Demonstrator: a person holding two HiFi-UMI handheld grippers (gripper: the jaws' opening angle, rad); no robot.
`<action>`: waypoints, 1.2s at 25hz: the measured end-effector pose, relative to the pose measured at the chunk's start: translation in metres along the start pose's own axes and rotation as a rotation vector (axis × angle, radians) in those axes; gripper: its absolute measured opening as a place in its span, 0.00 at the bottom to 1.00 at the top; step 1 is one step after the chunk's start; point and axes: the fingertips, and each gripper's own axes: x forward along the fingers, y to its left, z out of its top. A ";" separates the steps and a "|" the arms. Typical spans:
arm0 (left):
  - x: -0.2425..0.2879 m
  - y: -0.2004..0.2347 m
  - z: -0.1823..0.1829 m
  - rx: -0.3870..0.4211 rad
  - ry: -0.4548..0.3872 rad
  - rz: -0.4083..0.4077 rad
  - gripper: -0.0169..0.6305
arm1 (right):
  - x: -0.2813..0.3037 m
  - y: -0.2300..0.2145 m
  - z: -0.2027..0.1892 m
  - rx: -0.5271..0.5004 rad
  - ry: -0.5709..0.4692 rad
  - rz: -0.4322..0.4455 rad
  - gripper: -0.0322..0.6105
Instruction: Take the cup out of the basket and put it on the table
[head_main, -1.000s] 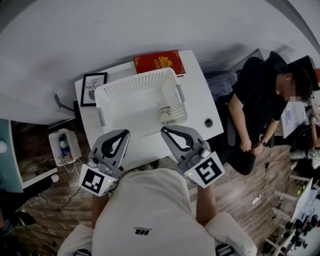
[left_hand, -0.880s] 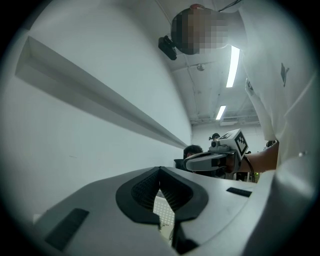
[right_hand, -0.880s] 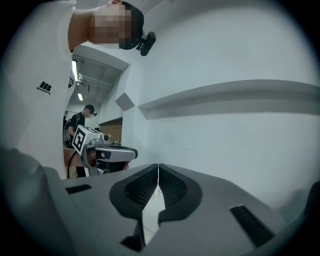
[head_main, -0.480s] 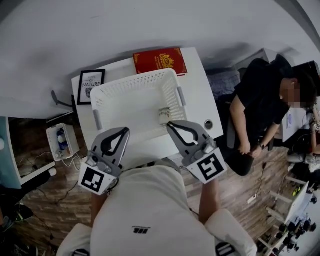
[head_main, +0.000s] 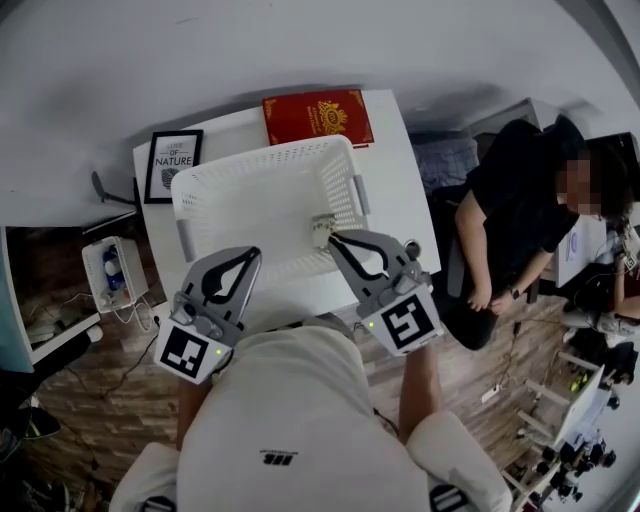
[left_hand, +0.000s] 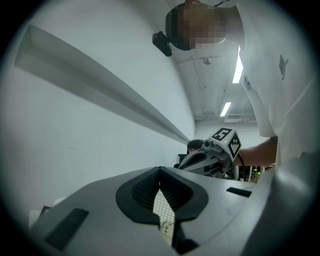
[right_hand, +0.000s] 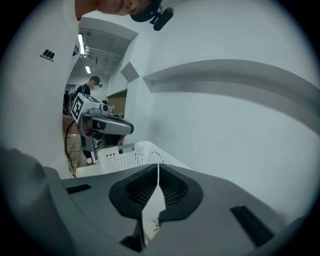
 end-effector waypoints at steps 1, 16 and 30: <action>0.002 0.001 -0.002 -0.002 0.003 -0.002 0.04 | 0.003 -0.001 -0.003 -0.006 0.017 0.004 0.07; 0.007 0.007 -0.014 -0.037 0.001 -0.015 0.04 | 0.054 0.004 -0.051 -0.240 0.282 0.217 0.08; 0.005 0.016 -0.017 -0.069 -0.024 -0.030 0.04 | 0.089 0.015 -0.117 -0.422 0.579 0.417 0.29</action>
